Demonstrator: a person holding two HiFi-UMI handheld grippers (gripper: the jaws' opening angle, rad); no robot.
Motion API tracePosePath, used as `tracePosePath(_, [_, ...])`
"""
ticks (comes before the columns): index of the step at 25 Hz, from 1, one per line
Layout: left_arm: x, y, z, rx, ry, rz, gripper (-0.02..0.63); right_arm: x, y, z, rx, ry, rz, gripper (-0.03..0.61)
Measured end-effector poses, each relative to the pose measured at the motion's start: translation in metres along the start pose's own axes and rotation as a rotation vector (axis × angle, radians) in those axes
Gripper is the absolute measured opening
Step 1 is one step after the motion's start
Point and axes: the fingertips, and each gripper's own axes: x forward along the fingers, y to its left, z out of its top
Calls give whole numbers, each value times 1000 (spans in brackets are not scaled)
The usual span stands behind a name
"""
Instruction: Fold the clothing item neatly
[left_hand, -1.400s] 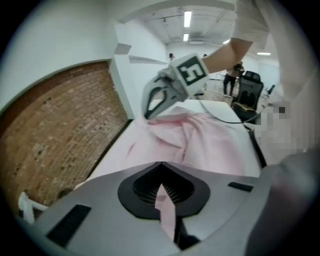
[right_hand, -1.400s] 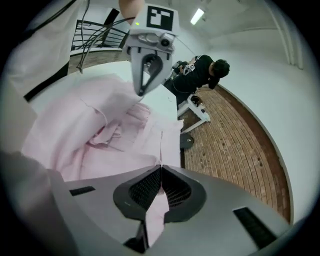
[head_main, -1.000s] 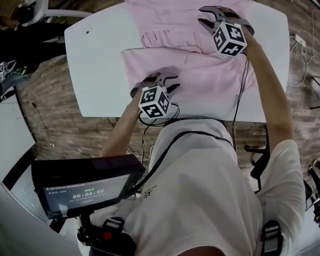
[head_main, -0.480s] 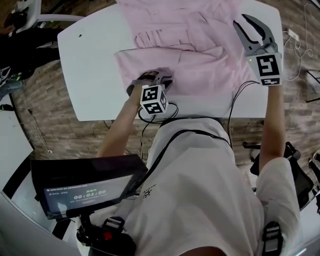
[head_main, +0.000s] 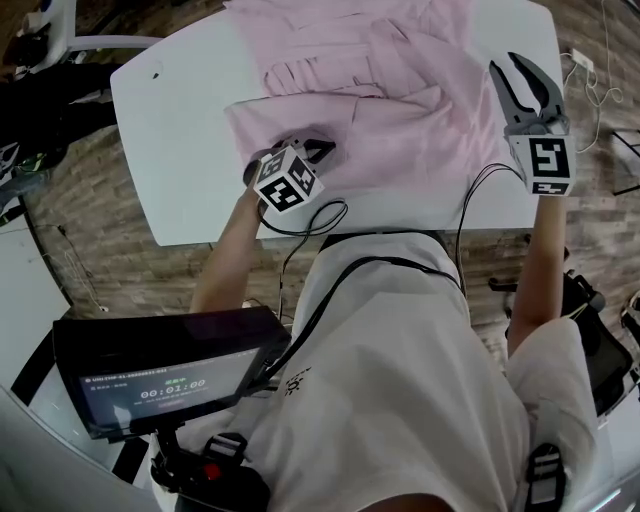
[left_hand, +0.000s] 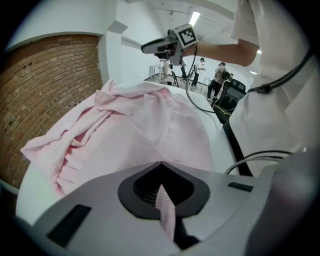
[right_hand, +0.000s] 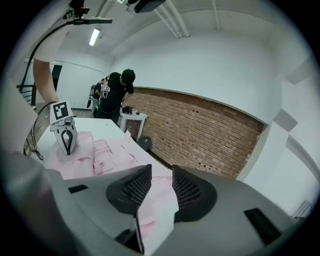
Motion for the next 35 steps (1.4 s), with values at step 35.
tracePosePath(35, [-31,33,18,-10,3,-19,25,-15,15,-7,-6,26,-3,130])
